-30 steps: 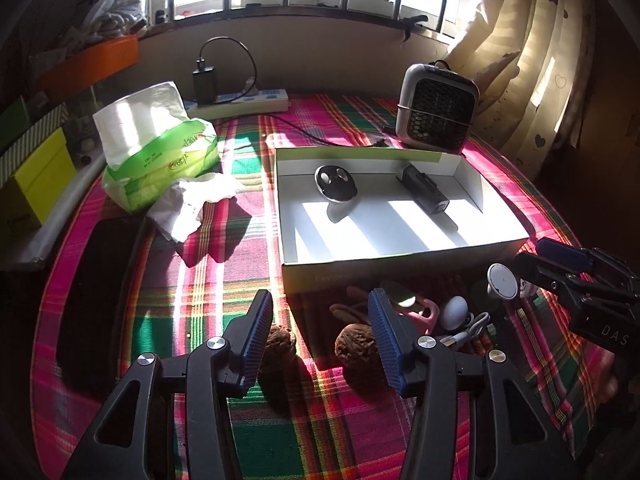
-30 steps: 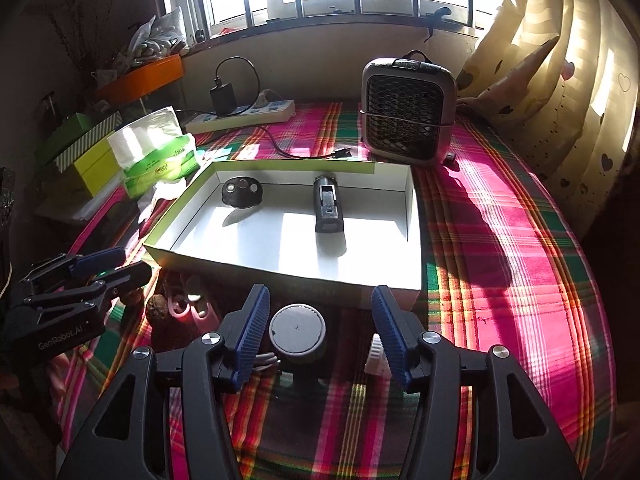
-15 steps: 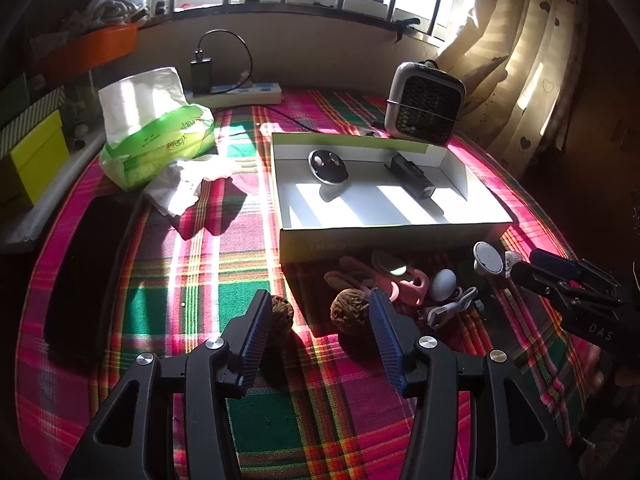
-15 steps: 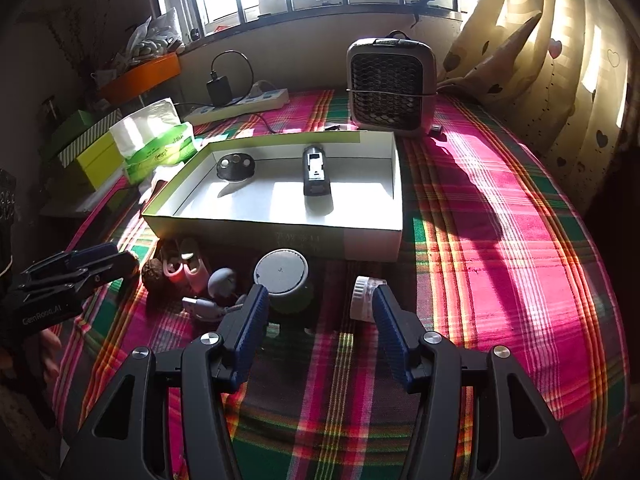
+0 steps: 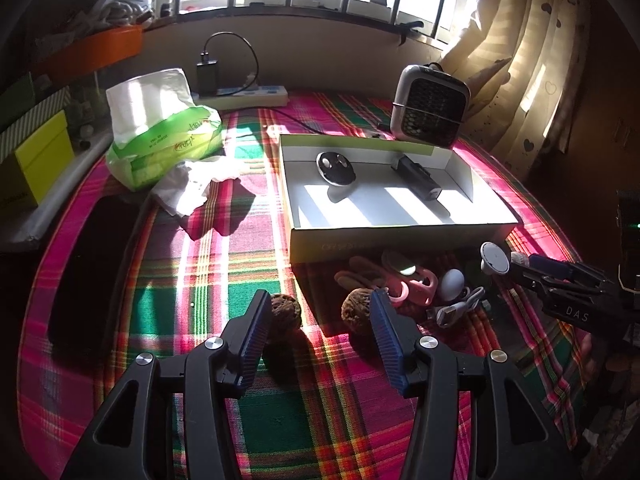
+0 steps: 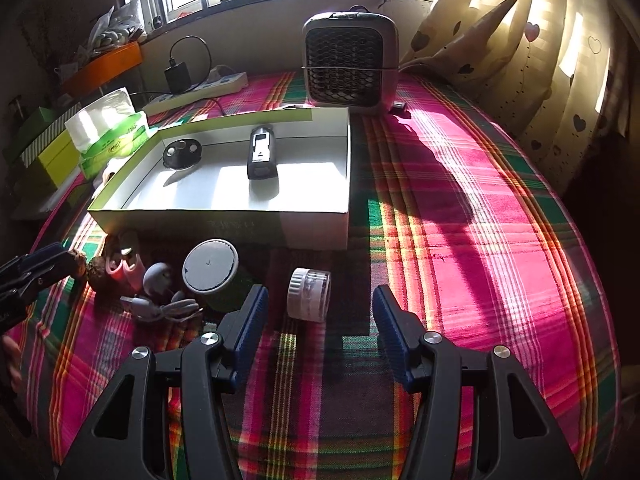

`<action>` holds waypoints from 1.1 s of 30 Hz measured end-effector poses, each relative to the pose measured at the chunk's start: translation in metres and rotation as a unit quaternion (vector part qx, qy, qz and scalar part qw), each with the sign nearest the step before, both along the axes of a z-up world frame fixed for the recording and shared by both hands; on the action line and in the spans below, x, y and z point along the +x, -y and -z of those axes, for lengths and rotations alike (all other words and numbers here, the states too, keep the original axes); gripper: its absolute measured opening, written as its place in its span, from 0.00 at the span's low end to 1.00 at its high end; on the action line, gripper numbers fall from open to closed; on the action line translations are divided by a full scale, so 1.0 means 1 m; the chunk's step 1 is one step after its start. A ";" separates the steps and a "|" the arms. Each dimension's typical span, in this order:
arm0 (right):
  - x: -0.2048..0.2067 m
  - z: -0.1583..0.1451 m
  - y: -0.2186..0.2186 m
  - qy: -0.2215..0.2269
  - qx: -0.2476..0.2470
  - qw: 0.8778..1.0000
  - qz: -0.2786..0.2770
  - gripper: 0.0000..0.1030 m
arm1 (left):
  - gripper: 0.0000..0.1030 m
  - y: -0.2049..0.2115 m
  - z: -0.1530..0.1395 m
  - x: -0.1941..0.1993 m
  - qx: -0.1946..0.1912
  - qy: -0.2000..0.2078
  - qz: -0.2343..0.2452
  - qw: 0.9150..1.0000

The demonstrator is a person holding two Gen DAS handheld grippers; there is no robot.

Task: Organize objects
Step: 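Grasp a walnut with left tool while right tool grasps white small jar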

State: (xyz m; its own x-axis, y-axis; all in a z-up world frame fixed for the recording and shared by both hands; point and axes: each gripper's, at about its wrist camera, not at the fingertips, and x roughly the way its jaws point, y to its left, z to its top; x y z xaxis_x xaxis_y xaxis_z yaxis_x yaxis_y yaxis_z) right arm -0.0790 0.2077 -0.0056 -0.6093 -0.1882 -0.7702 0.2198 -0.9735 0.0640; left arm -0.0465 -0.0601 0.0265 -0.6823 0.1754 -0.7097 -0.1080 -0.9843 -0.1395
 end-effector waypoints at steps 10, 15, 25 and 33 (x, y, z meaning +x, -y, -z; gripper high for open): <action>-0.008 0.006 0.002 0.009 0.018 1.000 -0.001 0.53 | 0.48 0.011 0.008 -0.005 -0.009 0.013 -0.020 1.000; -0.010 0.006 0.005 0.008 0.026 1.000 -0.001 0.53 | 0.48 0.012 0.019 -0.013 -0.018 0.033 -0.029 0.999; -0.010 0.007 0.006 0.006 0.035 0.999 0.006 0.53 | 0.48 0.013 0.025 -0.018 -0.027 0.043 -0.039 0.998; -0.008 0.006 0.006 0.004 0.033 0.999 0.006 0.46 | 0.47 0.012 0.025 -0.019 -0.028 0.044 -0.046 0.998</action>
